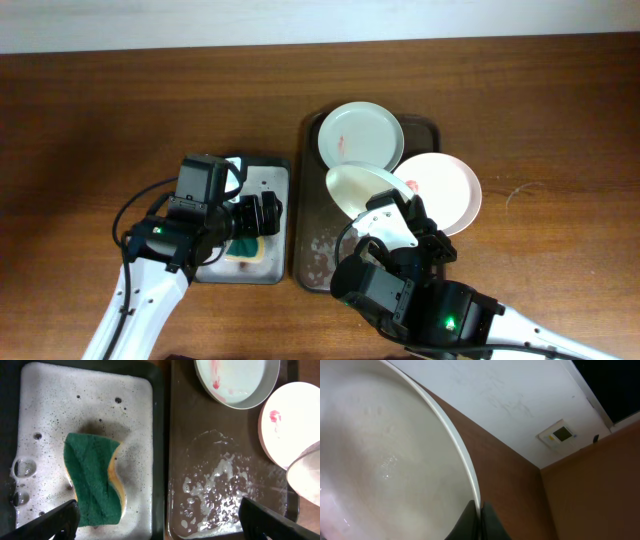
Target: Clean dirty plates on tray and stack at the side
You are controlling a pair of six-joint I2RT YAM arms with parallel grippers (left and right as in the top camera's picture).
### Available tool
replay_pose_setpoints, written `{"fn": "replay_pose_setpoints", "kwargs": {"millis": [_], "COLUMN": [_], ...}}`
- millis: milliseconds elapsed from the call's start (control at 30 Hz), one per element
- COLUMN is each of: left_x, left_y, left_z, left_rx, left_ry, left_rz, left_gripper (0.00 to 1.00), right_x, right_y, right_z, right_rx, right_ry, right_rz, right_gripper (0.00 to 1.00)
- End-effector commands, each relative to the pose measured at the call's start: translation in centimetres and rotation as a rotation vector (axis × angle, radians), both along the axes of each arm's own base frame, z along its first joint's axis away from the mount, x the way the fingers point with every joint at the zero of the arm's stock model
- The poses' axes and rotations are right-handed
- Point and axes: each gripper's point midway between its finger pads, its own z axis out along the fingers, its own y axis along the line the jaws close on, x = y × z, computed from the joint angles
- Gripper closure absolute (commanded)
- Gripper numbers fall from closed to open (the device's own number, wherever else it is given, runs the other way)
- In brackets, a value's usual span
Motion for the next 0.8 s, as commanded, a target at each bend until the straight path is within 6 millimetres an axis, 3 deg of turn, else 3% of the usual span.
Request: {"fn": "replay_pose_setpoints", "kwargs": {"millis": [0, 233, 300, 333, 367, 433, 500, 533, 567, 600, 700, 767], "left_x": [0.4, 0.4, 0.4, 0.4, 0.4, 0.4, 0.4, 0.4, 0.4, 0.4, 0.4, 0.4], "left_y": [0.0, 0.0, 0.0, 0.0, 0.0, 0.0, 0.0, 0.0, 0.0, 0.0, 0.0, 0.0], "left_z": [0.8, 0.8, 0.8, 0.8, 0.8, 0.8, 0.8, 0.8, 0.8, 0.8, 0.8, 0.8], "left_rx": [-0.001, -0.001, -0.001, -0.001, -0.001, -0.001, -0.001, -0.001, -0.001, -0.001, -0.001, -0.001], "left_ry": [-0.025, -0.025, -0.025, -0.025, -0.025, -0.025, -0.025, -0.025, -0.025, -0.025, -0.025, -0.025], "left_rz": [-0.009, -0.009, -0.009, -0.009, -0.009, -0.009, -0.009, -0.009, -0.009, -0.009, -0.009, -0.009], "left_gripper": [0.01, 0.01, 0.01, 0.01, 0.01, 0.01, 0.01, 0.01, 0.01, 0.01, 0.01, 0.01], "right_x": [-0.1, -0.1, 0.0, 0.6, 1.0, 1.2, 1.2, 1.2, 1.1, 1.2, 1.5, 2.3], "right_y": [-0.1, 0.0, 0.8, -2.0, -3.1, -1.0, -2.2, -0.2, 0.3, -0.7, -1.8, -3.6], "right_z": [0.7, 0.7, -1.1, -0.3, -0.3, -3.7, -3.3, -4.1, -4.1, -3.7, -5.2, -7.2], "right_rx": [0.001, 0.017, 0.061, -0.044, -0.026, 0.075, 0.111, 0.161, 0.113, 0.124, 0.309, 0.528], "right_ry": [-0.031, -0.033, 0.042, -0.016, -0.043, 0.154, 0.102, 0.16, 0.17, 0.127, 0.17, 0.26], "right_rz": [-0.012, -0.015, 0.011, -0.101, -0.167, -0.07, -0.144, -0.069, -0.035, -0.09, -0.19, -0.327], "right_gripper": [0.96, 0.96, 0.96, 0.96, 0.96, 0.96, 0.96, 0.96, 0.96, 0.96, 0.96, 0.96]}}
